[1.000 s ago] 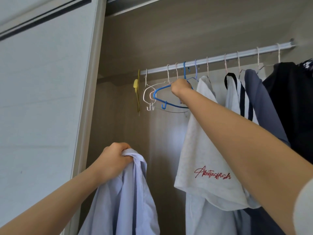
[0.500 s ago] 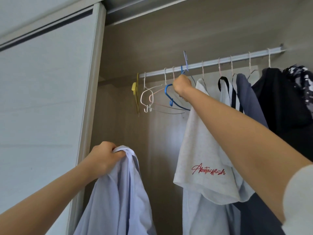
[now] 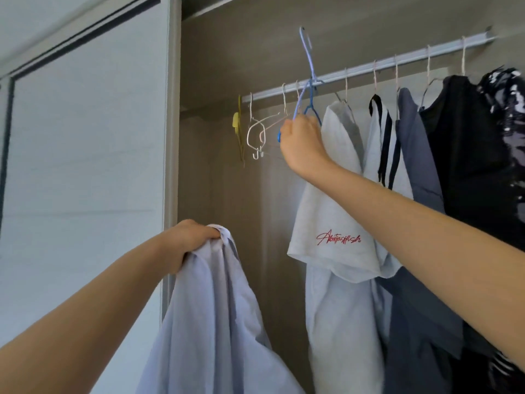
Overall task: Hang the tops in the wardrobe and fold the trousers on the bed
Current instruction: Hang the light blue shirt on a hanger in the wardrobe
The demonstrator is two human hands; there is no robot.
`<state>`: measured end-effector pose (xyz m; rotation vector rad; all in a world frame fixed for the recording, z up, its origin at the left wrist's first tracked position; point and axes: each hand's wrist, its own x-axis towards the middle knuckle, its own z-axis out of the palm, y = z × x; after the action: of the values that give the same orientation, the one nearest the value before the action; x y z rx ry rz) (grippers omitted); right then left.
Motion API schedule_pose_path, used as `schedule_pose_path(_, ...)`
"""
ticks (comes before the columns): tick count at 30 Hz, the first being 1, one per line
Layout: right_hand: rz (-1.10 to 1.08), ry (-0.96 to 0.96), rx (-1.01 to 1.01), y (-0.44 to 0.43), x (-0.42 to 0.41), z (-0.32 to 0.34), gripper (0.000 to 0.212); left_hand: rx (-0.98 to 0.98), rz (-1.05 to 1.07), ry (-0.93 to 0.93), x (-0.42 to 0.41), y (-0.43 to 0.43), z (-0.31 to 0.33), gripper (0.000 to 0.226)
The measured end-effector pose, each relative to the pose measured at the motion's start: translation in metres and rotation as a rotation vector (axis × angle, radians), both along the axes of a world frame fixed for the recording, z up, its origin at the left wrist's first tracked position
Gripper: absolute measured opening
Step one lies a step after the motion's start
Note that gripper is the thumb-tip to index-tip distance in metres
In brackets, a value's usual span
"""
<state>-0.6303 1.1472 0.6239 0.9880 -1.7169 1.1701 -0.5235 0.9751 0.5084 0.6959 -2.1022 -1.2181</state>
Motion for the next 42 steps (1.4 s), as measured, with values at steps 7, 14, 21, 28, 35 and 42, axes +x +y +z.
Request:
schedule_pose_path(7, 0.341, -0.091, 0.024, 0.03, 0.054, -0.115, 0.029, 0.175, -0.133, -0.213, 0.041, 0.029, -0.025, 0.02)
schedule_pose_path(14, 0.645, -0.26, 0.039, 0.067, 0.089, -0.208, 0.025, 0.331, -0.151, -0.145, 0.077, 0.042, -0.053, 0.05)
schedule_pose_path(21, 0.771, -0.312, -0.024, 0.096, 0.088, -0.293, 0.01, 0.425, -0.133, -0.005, 0.092, 0.058, -0.104, 0.014)
schedule_pose_path(28, 1.002, -0.518, -0.165, 0.137, 0.073, -0.333, 0.026, 0.492, 0.02, 0.037, 0.114, 0.067, -0.151, 0.019)
schedule_pose_path(35, 1.242, -1.098, -0.299, 0.159, 0.028, -0.358, 0.035, 0.481, 0.158, -0.006, 0.148, 0.073, -0.18, 0.021)
schedule_pose_path(42, 1.31, -1.31, -0.084, 0.157, -0.003, -0.391, 0.04, 0.471, 0.295, 0.069, 0.181, 0.065, -0.192, 0.021)
